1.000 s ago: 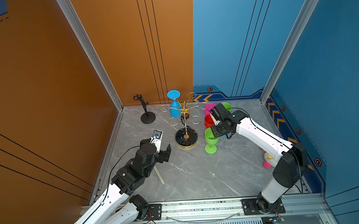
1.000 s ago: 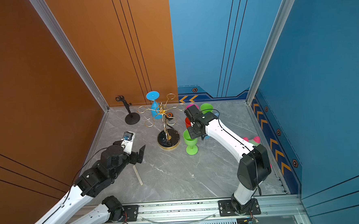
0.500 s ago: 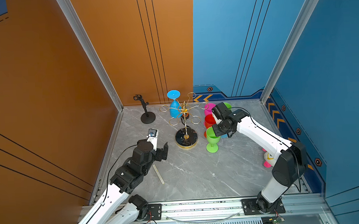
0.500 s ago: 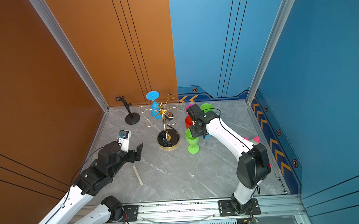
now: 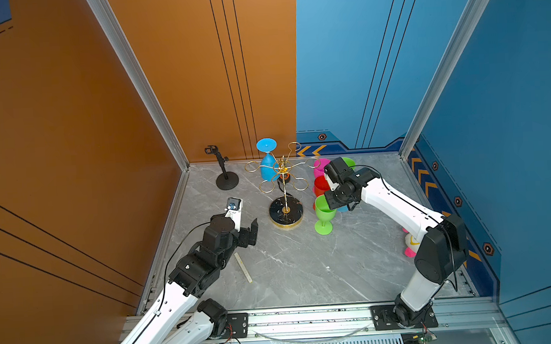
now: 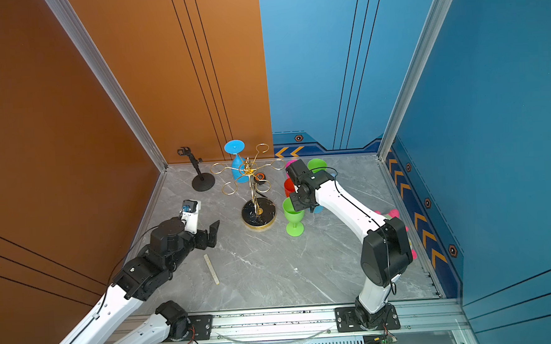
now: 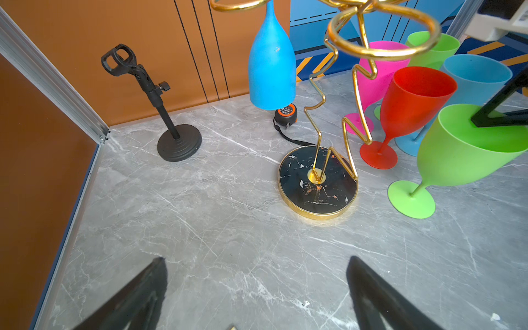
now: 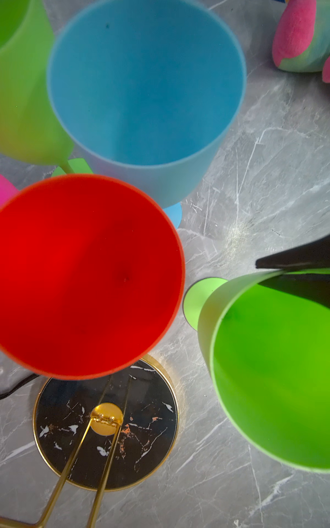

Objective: Take the wine glass off the wine glass rack
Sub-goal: Place the wine glass at the center of the table.

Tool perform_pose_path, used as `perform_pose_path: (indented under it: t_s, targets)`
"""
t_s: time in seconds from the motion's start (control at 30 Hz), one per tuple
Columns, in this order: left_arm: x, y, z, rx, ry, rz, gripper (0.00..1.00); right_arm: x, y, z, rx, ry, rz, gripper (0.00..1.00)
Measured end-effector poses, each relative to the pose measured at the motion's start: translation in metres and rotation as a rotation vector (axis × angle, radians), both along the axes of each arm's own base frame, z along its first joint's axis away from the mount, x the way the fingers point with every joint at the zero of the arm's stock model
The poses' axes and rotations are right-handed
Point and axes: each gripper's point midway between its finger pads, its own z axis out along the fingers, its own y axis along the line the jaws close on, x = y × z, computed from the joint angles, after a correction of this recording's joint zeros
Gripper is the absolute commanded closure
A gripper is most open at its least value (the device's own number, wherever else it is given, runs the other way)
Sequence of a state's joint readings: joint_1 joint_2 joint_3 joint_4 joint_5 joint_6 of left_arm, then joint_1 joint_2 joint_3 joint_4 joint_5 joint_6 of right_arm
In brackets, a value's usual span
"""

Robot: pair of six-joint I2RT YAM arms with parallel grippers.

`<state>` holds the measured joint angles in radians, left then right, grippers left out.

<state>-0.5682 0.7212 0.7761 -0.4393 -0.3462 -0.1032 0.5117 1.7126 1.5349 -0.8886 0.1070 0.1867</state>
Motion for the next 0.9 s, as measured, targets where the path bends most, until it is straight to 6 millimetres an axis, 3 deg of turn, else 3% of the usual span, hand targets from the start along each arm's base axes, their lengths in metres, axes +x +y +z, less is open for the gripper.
perform_pose_path:
  t_s: [0.53,0.8,0.9]
  targets:
    - [0.0,0.0,0.0,-0.005,0.003,-0.004,0.02,0.005,0.0,-0.004,0.006,-0.001,-0.005,0.77]
    - [0.001,0.0,-0.001,-0.012,0.008,-0.006,0.02,0.004,0.001,-0.002,0.013,-0.003,-0.007,0.59]
    - [0.003,0.004,-0.002,-0.016,0.016,0.007,0.02,0.003,0.0,0.008,0.021,-0.024,-0.003,0.47]
